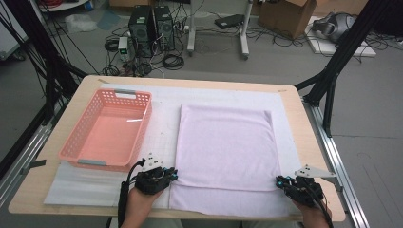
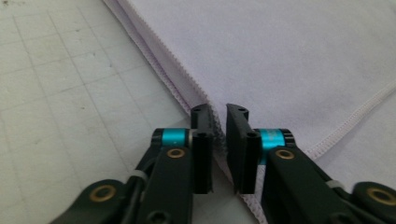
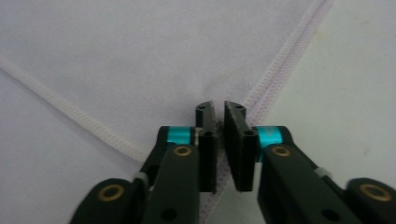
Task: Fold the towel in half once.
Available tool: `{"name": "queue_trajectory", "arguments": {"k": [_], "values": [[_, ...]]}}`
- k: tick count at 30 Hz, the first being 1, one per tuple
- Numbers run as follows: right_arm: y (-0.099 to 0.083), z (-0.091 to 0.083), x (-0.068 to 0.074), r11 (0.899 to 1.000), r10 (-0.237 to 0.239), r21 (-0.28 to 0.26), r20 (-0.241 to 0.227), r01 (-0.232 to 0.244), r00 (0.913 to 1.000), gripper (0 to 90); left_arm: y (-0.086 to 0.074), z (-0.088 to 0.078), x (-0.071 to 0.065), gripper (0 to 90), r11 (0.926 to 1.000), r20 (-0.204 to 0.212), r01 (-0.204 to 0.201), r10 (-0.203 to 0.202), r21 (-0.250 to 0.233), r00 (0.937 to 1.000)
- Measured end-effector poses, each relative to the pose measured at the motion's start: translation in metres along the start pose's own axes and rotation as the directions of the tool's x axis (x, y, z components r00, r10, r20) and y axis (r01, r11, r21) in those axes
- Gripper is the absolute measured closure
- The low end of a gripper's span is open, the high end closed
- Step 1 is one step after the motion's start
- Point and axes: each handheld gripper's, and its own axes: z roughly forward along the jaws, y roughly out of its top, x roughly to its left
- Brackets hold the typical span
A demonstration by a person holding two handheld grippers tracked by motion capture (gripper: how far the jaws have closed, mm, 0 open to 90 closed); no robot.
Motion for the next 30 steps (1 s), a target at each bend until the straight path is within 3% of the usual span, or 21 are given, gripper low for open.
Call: {"name": "queue_trajectory", "arguments": {"k": [6,13,21,30], "values": [[0.001,-0.004,0.001,1.0,0.006,-0.021,0.0,-0.006,1.0,86.6,0.0,-0.008,0.0,84.6,0.9991,0.024,0.001,-0.001,-0.042,0.9997],[0.001,-0.01,-0.001,0.999,0.008,-0.046,-0.011,-0.009,0.9999,86.6,0.0,-0.011,0.001,86.6,0.9983,0.019,0.001,0.001,-0.058,0.9998],[-0.003,-0.022,-0.002,0.995,0.025,-0.093,-0.034,-0.028,0.9991,87.1,-0.003,-0.024,-0.002,87.7,0.9938,0.063,0.057,-0.051,-0.095,0.9967],[-0.018,-0.041,0.004,0.994,0.035,-0.099,-0.055,-0.041,0.9979,87.1,-0.018,-0.043,-0.013,87.7,0.9938,0.102,0.064,-0.055,-0.091,0.9933]]}}
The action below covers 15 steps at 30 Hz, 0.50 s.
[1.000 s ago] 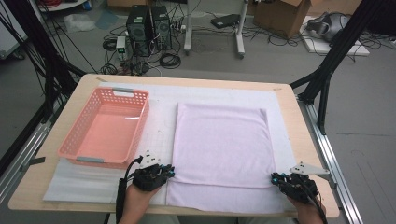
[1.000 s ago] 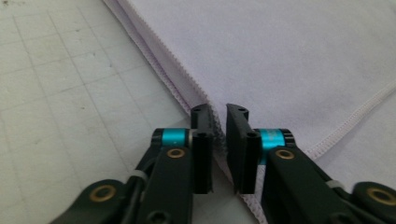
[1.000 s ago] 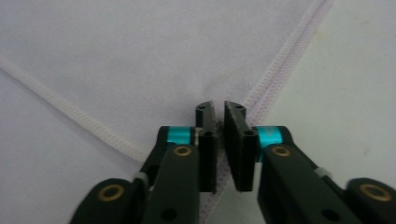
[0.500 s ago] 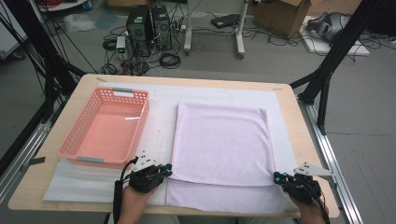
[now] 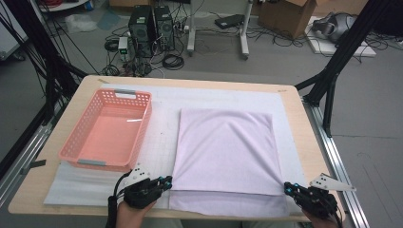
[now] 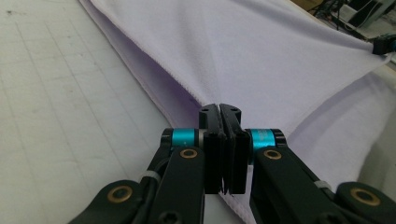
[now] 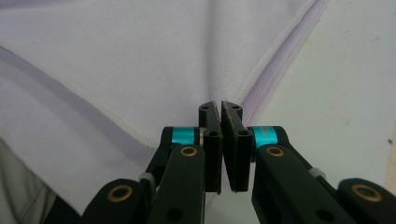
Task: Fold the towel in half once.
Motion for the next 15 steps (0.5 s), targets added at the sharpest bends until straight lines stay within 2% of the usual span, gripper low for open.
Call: {"name": "queue_trajectory", "arguments": {"k": [8,15], "values": [[-0.014,-0.022,0.015,1.0,-0.015,-0.02,-0.014,0.015,0.9998,87.2,-0.011,-0.017,-0.009,87.7,1.0,0.028,-0.001,0.001,0.002,0.9996],[-0.027,-0.036,0.024,1.0,-0.024,-0.011,-0.021,0.024,0.9995,87.3,-0.019,-0.025,-0.019,87.7,0.9993,0.047,-0.028,0.027,0.025,0.9985]]}}
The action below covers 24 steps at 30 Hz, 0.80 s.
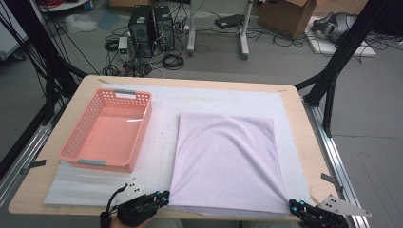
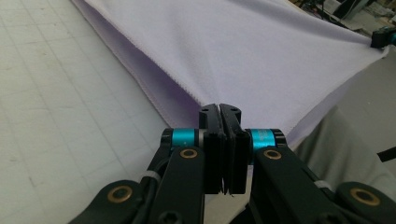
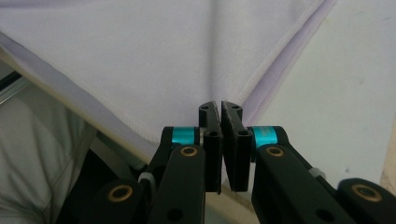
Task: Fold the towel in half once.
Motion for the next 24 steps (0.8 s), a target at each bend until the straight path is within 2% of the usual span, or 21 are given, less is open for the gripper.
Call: {"name": "queue_trajectory", "arguments": {"k": [3,5,6,8,11,14,18,19,24], "values": [[-0.004,-0.003,0.001,1.0,0.009,0.011,-0.003,-0.009,1.0,87.4,-0.004,-0.001,-0.003,87.6,0.9996,0.004,-0.011,0.011,0.025,0.9999],[-0.007,0.001,0.003,0.999,-0.002,0.049,0.003,0.002,1.0,85.8,-0.007,0.0,-0.003,86.5,0.9986,0.01,-0.008,0.007,0.053,0.9999],[-0.009,0.003,0.004,0.998,-0.005,0.071,0.011,0.004,0.9999,81.6,-0.008,0.0,-0.003,80.5,0.9988,0.002,-0.008,0.008,0.048,1.0],[-0.008,0.006,0.002,0.997,0.007,0.074,0.025,-0.009,0.9997,67.0,-0.004,0.001,0.0,58.0,0.9998,-0.029,-0.01,0.011,0.017,0.9995],[-0.002,0.005,-0.003,0.999,0.035,0.017,0.028,-0.036,0.999,63.3,0.007,0.005,0.008,54.6,0.9991,-0.056,-0.034,0.032,-0.027,0.9979],[0.005,0.011,-0.009,0.999,0.042,-0.012,0.041,-0.042,0.9983,62.6,0.021,0.017,0.02,55.0,0.9973,-0.064,-0.039,0.035,-0.062,0.9974],[0.016,0.026,-0.026,0.998,0.061,-0.023,0.066,-0.06,0.9959,63.1,0.042,0.039,0.041,56.2,0.996,-0.074,-0.042,0.036,-0.079,0.9966],[0.02,0.03,-0.032,0.998,0.067,-0.022,0.068,-0.065,0.9954,63.8,0.046,0.045,0.047,56.3,0.9964,-0.072,-0.029,0.023,-0.08,0.9971],[0.035,0.05,-0.053,0.997,0.078,-0.024,0.081,-0.077,0.9936,65.1,0.062,0.067,0.066,56.3,0.9961,-0.085,-0.03,0.023,-0.083,0.9961]]}}
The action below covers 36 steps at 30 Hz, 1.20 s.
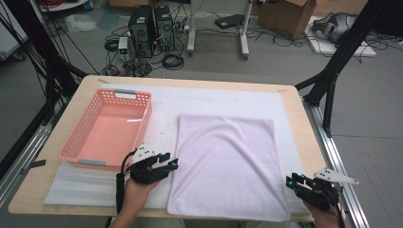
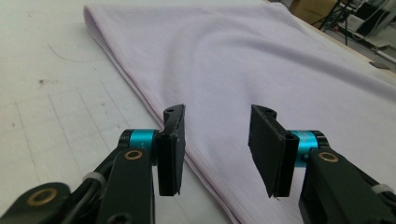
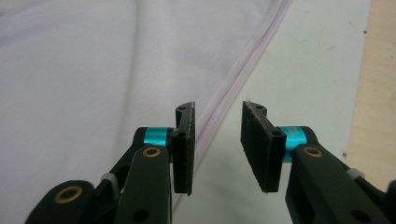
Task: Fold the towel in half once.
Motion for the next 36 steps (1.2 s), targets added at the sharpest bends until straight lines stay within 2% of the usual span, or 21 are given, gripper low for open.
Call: {"name": "queue_trajectory", "arguments": {"k": [3,8,11,13,14,18,19,22,23,24,26,28,29,31,34,35,36], "values": [[0.006,0.009,-0.006,1.0,0.015,-0.003,-0.002,-0.015,0.9999,65.5,0.003,0.011,0.009,55.7,0.9999,-0.021,0.013,-0.013,-0.002,0.9997],[0.011,0.016,-0.013,1.0,0.021,-0.006,0.013,-0.021,0.9997,66.1,0.01,0.028,0.015,57.0,0.9999,-0.054,0.003,-0.002,0.012,0.9985],[0.013,0.019,-0.018,1.0,0.029,-0.007,0.008,-0.029,0.9996,66.6,0.018,0.04,0.019,60.2,0.999,-0.064,0.002,0.001,0.046,0.998],[0.015,0.021,-0.02,0.999,0.032,-0.006,0.008,-0.032,0.9995,67.1,0.022,0.048,0.022,63.2,0.9992,-0.083,0.012,-0.008,0.039,0.9965],[0.017,0.023,-0.021,1.0,0.029,-0.013,0.006,-0.028,0.9996,67.4,0.025,0.054,0.025,63.4,0.9976,-0.095,0.014,-0.007,0.068,0.9955],[0.03,0.032,-0.025,1.0,0.017,-0.007,0.009,-0.017,0.9998,70.0,0.032,0.07,0.033,64.3,0.9942,-0.144,0.047,-0.032,0.097,0.9891],[0.034,0.036,-0.027,1.0,0.018,-0.004,0.009,-0.018,0.9998,71.0,0.034,0.074,0.036,64.2,0.9912,-0.16,0.058,-0.038,0.119,0.9865],[0.05,0.054,-0.031,1.0,0.011,0.009,0.013,-0.011,0.9998,74.0,0.036,0.081,0.042,63.2,0.9891,-0.193,0.077,-0.051,0.126,0.9799],[0.055,0.061,-0.033,1.0,0.012,0.014,0.014,-0.012,0.9998,75.0,0.037,0.084,0.044,63.4,0.9854,-0.202,0.093,-0.063,0.143,0.9774],[0.059,0.069,-0.034,1.0,0.011,0.025,0.019,-0.012,0.9998,75.1,0.037,0.085,0.045,64.1,0.9858,-0.203,0.096,-0.067,0.138,0.9769],[0.067,0.084,-0.035,0.999,0.008,0.054,0.038,-0.01,0.9992,75.1,0.038,0.087,0.044,67.4,0.9857,-0.214,0.084,-0.051,0.146,0.9755],[0.073,0.096,-0.036,0.998,0.003,0.067,0.053,-0.007,0.9986,74.8,0.038,0.089,0.042,74.7,0.9863,-0.227,0.065,-0.029,0.152,0.9736],[0.075,0.101,-0.037,0.997,0.0,0.071,0.063,-0.005,0.998,75.4,0.039,0.09,0.042,82.0,0.9854,-0.217,0.075,-0.041,0.152,0.9753],[0.077,0.11,-0.039,0.997,0.002,0.082,0.083,-0.008,0.9966,80.9,0.041,0.092,0.04,86.3,0.9844,-0.23,0.058,-0.019,0.166,0.9731],[0.077,0.115,-0.042,0.996,0.013,0.084,0.069,-0.018,0.9975,87.7,0.043,0.092,0.042,87.0,0.9844,-0.257,0.079,-0.037,0.157,0.9656],[0.077,0.114,-0.042,0.996,-0.006,0.086,0.097,-0.002,0.9953,88.1,0.043,0.092,0.044,87.4,0.9845,-0.267,0.095,-0.053,0.148,0.9623],[0.077,0.112,-0.042,0.996,-0.019,0.084,0.134,0.008,0.9908,88.3,0.044,0.091,0.045,88.0,0.9855,-0.278,0.094,-0.052,0.141,0.9593]]}}
